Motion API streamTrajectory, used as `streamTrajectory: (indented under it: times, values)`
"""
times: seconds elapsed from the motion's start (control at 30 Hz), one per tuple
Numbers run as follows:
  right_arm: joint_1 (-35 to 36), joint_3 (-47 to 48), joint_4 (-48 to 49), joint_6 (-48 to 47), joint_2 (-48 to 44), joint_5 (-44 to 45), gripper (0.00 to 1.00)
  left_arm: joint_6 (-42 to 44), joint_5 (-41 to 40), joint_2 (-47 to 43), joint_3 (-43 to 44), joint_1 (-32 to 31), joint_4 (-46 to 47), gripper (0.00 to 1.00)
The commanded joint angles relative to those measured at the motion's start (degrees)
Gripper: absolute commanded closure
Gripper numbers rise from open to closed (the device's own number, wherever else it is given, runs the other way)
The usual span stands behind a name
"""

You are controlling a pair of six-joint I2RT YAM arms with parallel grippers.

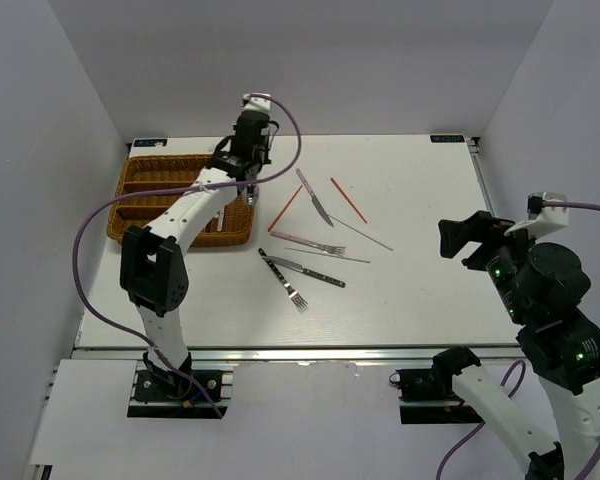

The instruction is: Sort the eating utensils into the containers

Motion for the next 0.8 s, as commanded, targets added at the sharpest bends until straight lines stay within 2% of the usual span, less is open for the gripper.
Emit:
streamTrajectory:
  times: [0.0, 0.23, 0.57, 0.6, 0.63, 0.7, 0.73, 0.77]
  values:
    - [0.0, -1.0, 3.7, -0.6, 1.0, -2.3, 0.11, 0.1, 2.5, -1.6, 1.4, 3.2, -0.2, 1.0]
    - [0.0, -3.2, 4.0, -0.7, 1.5, -2.9, 0.11, -1.4, 10.2, 7.7, 9.0, 10.7, -2.0, 1.0]
    - [0.0, -6.5, 7.2, -0.6, 3.9, -6.0, 0.11, 2.7, 16.8, 12.6, 6.0, 15.2, -2.2, 0.98]
    - [0.0, -6.6, 7.4, -0.5, 4.2, -6.5, 0.11, 2.5, 17.4, 12.9, 6.2, 15.7, -2.3, 0.94]
    - [0.0, -7.0, 7.5, -0.5, 4.4, -6.8, 0.1, 2.4, 17.7, 13.0, 6.2, 15.8, -2.3, 0.82]
    - [0.0, -7.4, 8.3, -0.5, 5.1, -8.0, 0.11, 1.8, 17.9, 13.2, 5.8, 16.2, -1.9, 0.72]
    - [0.0, -7.7, 8.6, -0.5, 5.5, -8.3, 0.11, 1.5, 17.8, 13.1, 5.7, 16.1, -1.8, 0.58]
    - [0.0, -8.2, 8.9, -0.5, 6.0, -9.5, 0.11, 0.9, 17.0, 13.0, 5.3, 16.1, -1.6, 0.49]
